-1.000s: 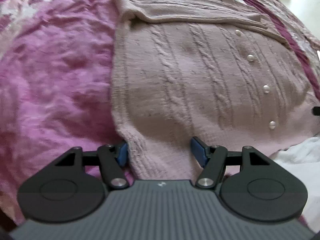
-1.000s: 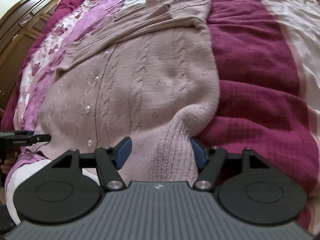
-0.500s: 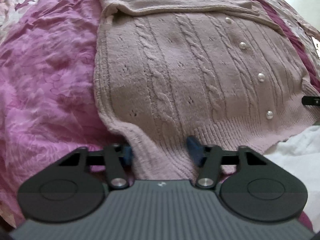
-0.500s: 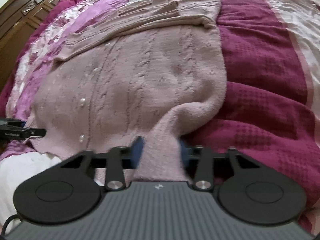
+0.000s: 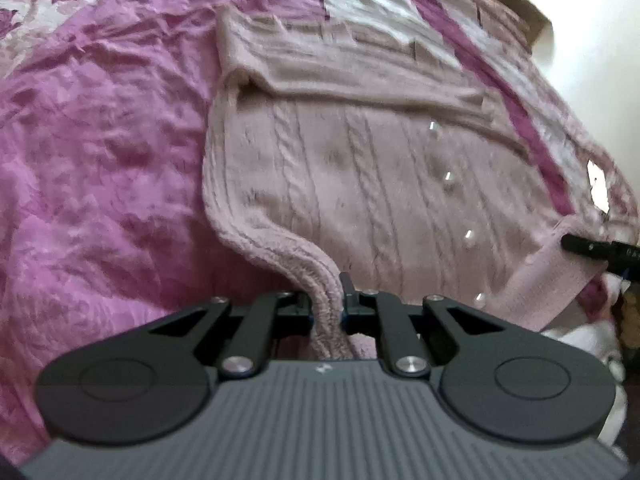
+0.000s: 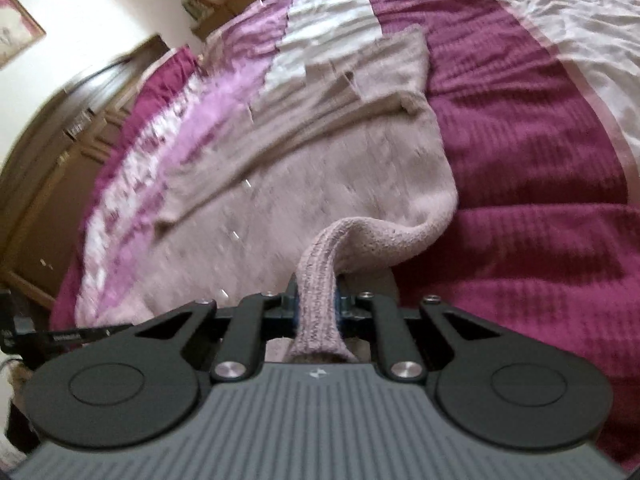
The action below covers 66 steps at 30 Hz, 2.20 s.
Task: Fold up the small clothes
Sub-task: 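Close both grippers on the ribbed hem, then lift the hem with both grippers and fold it toward the collar, then open both grippers and release the folded hem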
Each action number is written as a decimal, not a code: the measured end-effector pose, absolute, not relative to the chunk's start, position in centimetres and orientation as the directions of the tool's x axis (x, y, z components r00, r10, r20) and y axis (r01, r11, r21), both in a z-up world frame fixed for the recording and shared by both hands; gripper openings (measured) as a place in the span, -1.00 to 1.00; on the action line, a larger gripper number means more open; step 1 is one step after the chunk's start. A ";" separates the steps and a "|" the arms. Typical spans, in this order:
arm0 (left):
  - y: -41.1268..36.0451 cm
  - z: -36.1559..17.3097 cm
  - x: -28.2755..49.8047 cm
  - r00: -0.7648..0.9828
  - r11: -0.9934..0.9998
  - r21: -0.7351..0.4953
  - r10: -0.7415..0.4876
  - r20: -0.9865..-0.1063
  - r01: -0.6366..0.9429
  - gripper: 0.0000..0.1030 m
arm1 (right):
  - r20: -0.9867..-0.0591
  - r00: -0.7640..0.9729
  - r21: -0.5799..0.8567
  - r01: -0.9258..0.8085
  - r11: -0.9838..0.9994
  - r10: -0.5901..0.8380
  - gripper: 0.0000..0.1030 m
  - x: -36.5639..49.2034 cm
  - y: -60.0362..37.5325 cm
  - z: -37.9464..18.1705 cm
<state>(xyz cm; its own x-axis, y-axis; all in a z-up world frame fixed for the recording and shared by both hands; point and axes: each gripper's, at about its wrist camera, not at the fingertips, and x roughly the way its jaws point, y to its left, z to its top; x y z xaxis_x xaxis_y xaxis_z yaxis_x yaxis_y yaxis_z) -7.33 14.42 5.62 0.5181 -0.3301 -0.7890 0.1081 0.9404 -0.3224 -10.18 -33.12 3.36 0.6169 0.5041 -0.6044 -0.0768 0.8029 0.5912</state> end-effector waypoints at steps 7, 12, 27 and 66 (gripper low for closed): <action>15.1 8.9 -6.1 0.596 0.921 -0.377 -0.360 -0.718 0.102 -0.76 | -0.499 0.700 0.651 -0.086 0.754 0.511 -0.72 -8.7 -33.6 6.3; 15.9 10.5 -4.6 0.643 0.911 -0.408 -0.349 -0.681 0.062 -0.76 | -0.436 0.752 0.683 -0.080 0.726 0.493 -0.72 -7.0 -34.5 7.8; 16.4 13.6 2.8 0.766 0.894 -0.444 -0.244 -0.594 -0.059 -0.77 | -0.333 0.836 0.720 -0.073 0.690 0.437 -0.72 0.8 -35.0 10.2; 14.6 5.3 12.0 0.717 0.976 -0.165 -0.015 -0.696 -0.140 -0.22 | -0.557 0.820 0.400 0.128 0.908 0.130 0.09 8.7 -30.8 2.6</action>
<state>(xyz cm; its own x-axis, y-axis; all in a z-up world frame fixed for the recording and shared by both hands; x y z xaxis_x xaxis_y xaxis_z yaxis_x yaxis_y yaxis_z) 12.04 14.58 5.34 0.7174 -0.0154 -0.6965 -0.1396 0.9763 -0.1655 8.71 -30.76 2.58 0.8199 0.1304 -0.5575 0.1276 0.9077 0.3998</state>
